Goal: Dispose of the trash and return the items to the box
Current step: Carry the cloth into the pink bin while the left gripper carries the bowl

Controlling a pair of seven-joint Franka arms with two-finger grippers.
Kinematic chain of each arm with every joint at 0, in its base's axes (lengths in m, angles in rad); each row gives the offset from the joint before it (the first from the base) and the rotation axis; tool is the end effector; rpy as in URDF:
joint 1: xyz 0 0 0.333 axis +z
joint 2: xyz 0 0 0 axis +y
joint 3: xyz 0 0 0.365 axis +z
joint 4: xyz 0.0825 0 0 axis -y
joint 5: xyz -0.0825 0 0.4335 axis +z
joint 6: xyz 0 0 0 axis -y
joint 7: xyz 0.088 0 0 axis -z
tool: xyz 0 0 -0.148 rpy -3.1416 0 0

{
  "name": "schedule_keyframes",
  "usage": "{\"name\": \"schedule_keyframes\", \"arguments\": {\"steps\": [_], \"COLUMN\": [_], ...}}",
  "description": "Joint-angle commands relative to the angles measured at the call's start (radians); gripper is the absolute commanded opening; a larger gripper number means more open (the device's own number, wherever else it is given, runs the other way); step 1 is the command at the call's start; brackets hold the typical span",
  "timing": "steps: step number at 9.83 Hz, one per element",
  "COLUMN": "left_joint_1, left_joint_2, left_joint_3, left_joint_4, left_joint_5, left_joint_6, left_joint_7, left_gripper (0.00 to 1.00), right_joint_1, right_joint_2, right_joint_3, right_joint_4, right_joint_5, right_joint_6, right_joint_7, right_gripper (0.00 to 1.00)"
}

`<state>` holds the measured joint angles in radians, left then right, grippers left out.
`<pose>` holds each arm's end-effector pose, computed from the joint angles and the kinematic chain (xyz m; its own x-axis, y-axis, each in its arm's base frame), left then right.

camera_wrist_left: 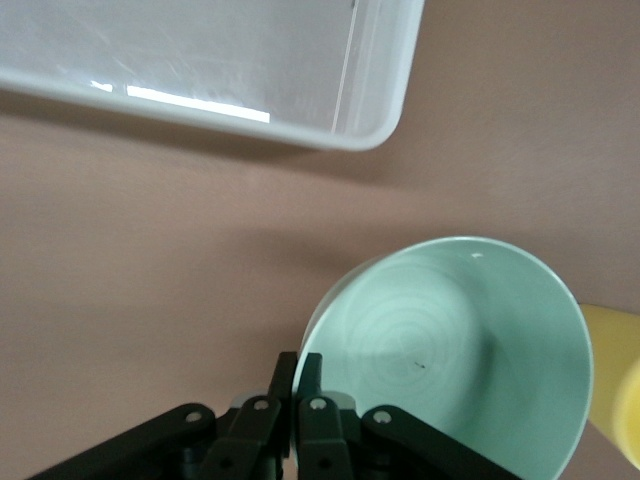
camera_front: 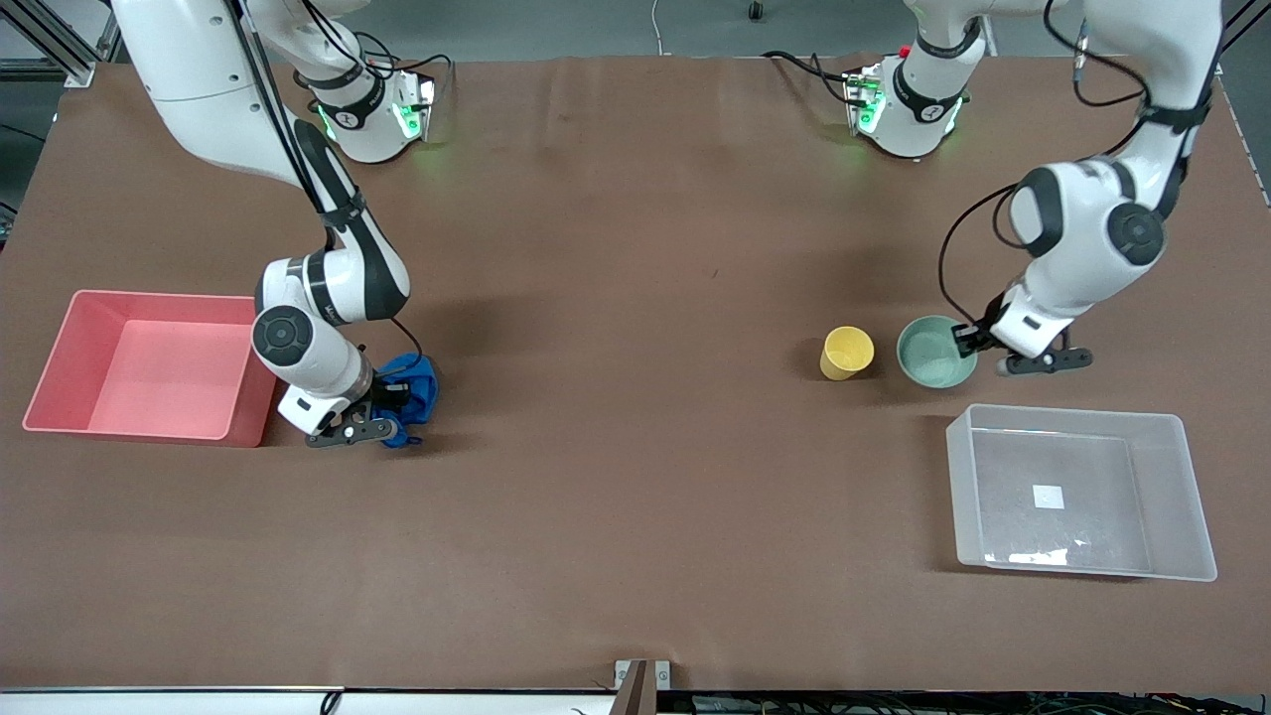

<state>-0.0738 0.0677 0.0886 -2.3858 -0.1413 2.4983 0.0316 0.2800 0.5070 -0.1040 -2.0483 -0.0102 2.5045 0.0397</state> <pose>0.5407 0.0057 0.2654 0.9945 0.0956 0.0433 0.0918 -0.9924 0.0822 0.6292 0.1106 0.1460 0.9869 0.1543 -0.0466 0.1569 -0.9859 0.0580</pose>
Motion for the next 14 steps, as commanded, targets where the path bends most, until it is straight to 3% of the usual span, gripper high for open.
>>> {"name": "schedule_keyframes", "arguments": {"steps": [1, 3, 5, 8, 9, 13, 14], "left_joint_1": [0.008, 0.008, 0.014, 0.042, 0.043, 0.075, 0.075], "left_joint_2": [0.015, 0.175, 0.382, 0.617, 0.657, 0.733, 0.733], "left_joint_3": [0.074, 0.12, 0.141, 0.145, 0.145, 0.143, 0.141], "left_joint_4": [0.13, 0.367, 0.621, 0.859, 0.864, 0.853, 0.852], "left_joint_5": [-0.004, -0.012, -0.032, -0.199, -0.21, -0.236, -0.244], "left_joint_6": [-0.113, -0.141, -0.154, -0.157, -0.156, -0.118, -0.118], "left_joint_7": [0.143, 0.213, 0.241, 0.349, 0.358, 0.435, 0.435], "left_gripper": [0.0, 0.0, 0.0, 0.0, 0.0, 0.05, 0.43], "right_joint_1": [-0.019, -0.105, -0.233, -0.44, -0.5, -0.574, -0.573], "right_joint_2": [-0.06, -0.111, -0.12, -0.139, -0.131, -0.125, -0.11], "right_joint_3": [0.0, -0.002, -0.006, -0.023, -0.023, -0.023, -0.023], "right_joint_4": [0.112, 0.306, 0.468, 0.473, 0.456, 0.165, 0.137], "right_joint_5": [0.002, 0.001, -0.019, -0.071, -0.07, -0.08, -0.079], "right_joint_6": [-0.298, -0.642, -0.827, -0.822, -0.801, -0.384, -0.331], "right_joint_7": [0.026, -0.057, -0.302, -0.654, -0.706, -0.736, -0.73], "right_gripper": [0.01, 0.01, 0.01, 0.01, 0.01, 0.01, 0.01]}}
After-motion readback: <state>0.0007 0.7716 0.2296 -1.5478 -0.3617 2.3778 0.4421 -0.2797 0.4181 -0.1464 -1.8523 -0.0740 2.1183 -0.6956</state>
